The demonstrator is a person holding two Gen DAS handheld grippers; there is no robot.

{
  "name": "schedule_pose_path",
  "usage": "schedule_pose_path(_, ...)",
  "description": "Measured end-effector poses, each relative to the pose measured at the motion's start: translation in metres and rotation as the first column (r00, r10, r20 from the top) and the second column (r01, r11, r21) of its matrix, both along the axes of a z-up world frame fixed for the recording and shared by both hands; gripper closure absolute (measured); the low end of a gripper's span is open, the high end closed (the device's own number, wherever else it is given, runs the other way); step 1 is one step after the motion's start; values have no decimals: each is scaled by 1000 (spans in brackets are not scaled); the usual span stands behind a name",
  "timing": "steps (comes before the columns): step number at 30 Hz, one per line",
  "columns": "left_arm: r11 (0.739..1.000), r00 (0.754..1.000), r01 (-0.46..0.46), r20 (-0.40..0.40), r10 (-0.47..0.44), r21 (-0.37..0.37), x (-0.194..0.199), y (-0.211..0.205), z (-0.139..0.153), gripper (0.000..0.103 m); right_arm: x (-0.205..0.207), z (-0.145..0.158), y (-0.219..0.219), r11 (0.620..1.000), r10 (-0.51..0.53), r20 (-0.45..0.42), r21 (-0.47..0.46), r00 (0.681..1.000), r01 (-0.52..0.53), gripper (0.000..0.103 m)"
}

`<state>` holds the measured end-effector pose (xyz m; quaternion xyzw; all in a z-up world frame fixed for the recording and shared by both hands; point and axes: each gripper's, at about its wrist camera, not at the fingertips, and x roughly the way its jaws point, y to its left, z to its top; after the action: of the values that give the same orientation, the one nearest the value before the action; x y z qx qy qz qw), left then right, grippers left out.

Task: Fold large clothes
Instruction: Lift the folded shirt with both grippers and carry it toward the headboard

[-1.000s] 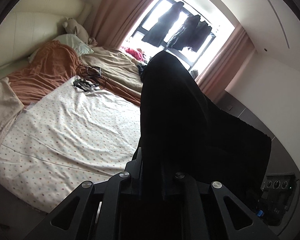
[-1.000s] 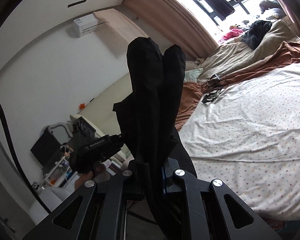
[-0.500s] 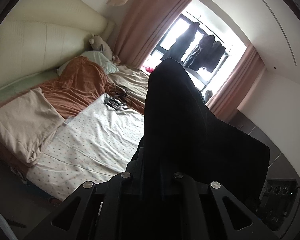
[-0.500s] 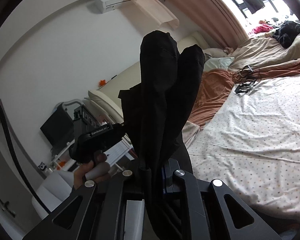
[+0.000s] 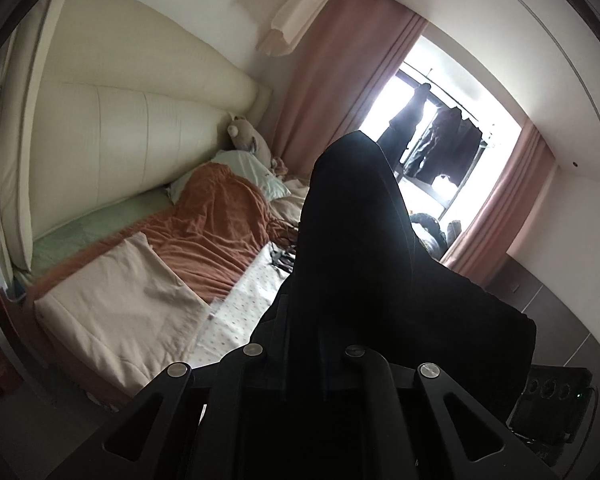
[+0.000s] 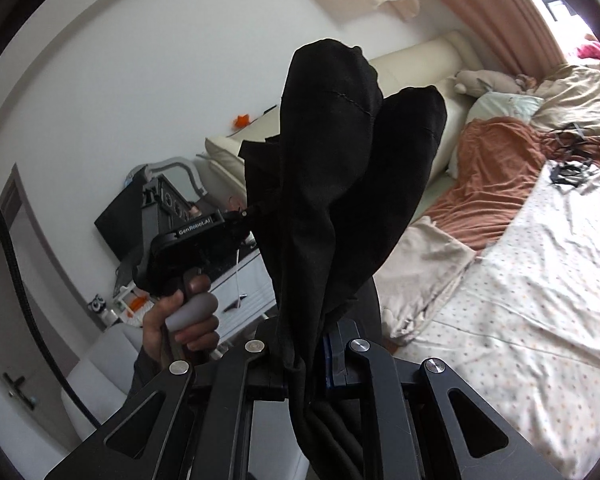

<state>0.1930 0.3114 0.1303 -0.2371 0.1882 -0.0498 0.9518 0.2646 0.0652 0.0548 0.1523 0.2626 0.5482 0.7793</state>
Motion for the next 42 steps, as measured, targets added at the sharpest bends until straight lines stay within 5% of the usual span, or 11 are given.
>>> schedule_pose_path(10, 989, 988, -149, -33, 149, 1, 26, 101, -11, 95, 53, -2, 134, 984, 165, -16, -63, 986, -166, 91)
schedule_pose_path(20, 967, 960, -252, -118, 255, 39, 60, 171, -26, 97, 107, -39, 232, 952, 296, -109, -51, 949, -303, 91)
schedule_pose_path(34, 957, 918, -290, -275, 286, 27, 188, 233, -117, 101, 234, -151, 272, 962, 251, -326, -17, 911, -271, 91)
schedule_pose_path(42, 958, 886, -263, -365, 286, 113, 265, 229, -160, 101, 309, -222, 254, 981, 179, -441, 6, 880, -196, 91)
